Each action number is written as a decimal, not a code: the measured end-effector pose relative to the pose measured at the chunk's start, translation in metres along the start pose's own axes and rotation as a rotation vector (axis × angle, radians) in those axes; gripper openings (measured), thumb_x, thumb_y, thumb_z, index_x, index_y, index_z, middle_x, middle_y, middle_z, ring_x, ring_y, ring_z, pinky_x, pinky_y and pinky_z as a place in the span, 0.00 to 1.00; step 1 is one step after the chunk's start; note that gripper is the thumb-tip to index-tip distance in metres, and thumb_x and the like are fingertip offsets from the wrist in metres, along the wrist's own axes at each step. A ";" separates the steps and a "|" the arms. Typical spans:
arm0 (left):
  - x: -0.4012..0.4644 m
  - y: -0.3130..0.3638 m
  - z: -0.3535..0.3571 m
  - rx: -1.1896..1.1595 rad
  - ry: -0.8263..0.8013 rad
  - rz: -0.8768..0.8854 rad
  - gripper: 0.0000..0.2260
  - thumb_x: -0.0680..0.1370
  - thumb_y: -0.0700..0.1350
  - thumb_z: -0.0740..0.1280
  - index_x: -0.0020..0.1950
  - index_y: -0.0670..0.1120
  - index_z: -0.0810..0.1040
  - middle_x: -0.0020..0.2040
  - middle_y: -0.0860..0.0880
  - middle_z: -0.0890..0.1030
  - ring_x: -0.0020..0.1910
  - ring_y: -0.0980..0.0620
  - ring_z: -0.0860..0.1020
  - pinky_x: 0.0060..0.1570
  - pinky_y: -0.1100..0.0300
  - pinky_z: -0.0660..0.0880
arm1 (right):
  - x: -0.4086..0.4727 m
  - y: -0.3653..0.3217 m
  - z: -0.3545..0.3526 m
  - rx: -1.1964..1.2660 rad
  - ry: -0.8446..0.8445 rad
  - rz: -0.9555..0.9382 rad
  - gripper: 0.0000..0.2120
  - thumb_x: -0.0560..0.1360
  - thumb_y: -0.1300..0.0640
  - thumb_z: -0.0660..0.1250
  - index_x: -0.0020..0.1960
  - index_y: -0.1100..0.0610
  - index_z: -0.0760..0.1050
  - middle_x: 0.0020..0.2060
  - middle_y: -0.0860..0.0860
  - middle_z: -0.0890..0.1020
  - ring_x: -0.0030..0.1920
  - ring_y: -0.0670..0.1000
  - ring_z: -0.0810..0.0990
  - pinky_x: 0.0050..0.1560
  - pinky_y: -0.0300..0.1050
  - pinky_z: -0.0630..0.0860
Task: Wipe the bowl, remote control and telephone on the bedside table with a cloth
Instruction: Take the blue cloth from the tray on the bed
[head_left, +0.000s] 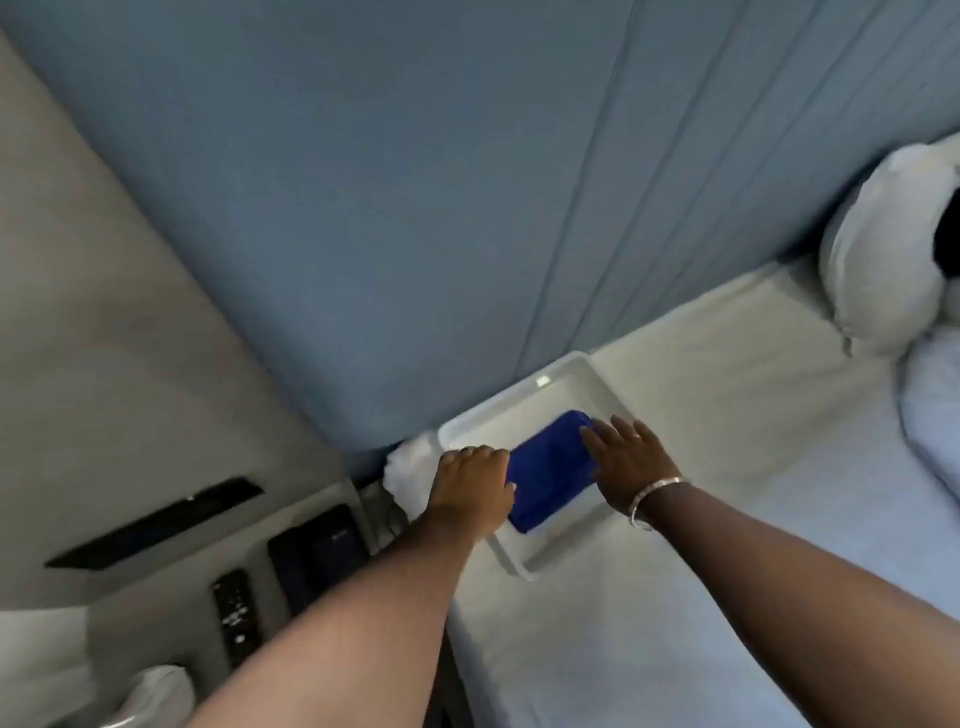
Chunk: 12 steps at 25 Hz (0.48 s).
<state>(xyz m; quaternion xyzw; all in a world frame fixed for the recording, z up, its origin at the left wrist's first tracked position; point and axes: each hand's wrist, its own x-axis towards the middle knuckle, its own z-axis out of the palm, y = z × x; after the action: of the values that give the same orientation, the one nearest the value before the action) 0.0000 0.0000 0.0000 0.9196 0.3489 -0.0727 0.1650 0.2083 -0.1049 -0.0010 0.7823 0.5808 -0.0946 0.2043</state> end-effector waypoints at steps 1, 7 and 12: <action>0.022 0.005 0.014 0.064 -0.050 -0.029 0.12 0.80 0.52 0.62 0.59 0.49 0.75 0.58 0.49 0.80 0.60 0.47 0.76 0.65 0.50 0.65 | 0.018 0.006 0.012 -0.023 -0.021 -0.049 0.29 0.79 0.51 0.57 0.77 0.53 0.50 0.77 0.53 0.55 0.75 0.59 0.55 0.72 0.56 0.56; 0.074 0.009 0.063 0.418 -0.180 -0.152 0.22 0.78 0.59 0.62 0.64 0.46 0.75 0.64 0.43 0.76 0.71 0.39 0.66 0.76 0.39 0.40 | 0.104 0.013 0.047 -0.030 -0.164 -0.252 0.40 0.70 0.46 0.68 0.76 0.51 0.53 0.73 0.54 0.65 0.73 0.60 0.60 0.71 0.59 0.58; 0.053 -0.012 0.032 -0.314 0.013 -0.102 0.06 0.70 0.51 0.68 0.44 0.52 0.74 0.42 0.51 0.82 0.46 0.49 0.79 0.65 0.50 0.70 | 0.107 0.011 0.002 -0.060 -0.242 -0.299 0.18 0.64 0.40 0.67 0.51 0.47 0.77 0.46 0.49 0.81 0.47 0.54 0.78 0.48 0.48 0.72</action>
<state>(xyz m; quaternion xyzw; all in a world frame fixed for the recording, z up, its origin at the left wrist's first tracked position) 0.0310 0.0304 -0.0460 0.8639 0.4035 -0.0195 0.3007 0.2514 -0.0152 -0.0420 0.6638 0.6642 -0.2000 0.2795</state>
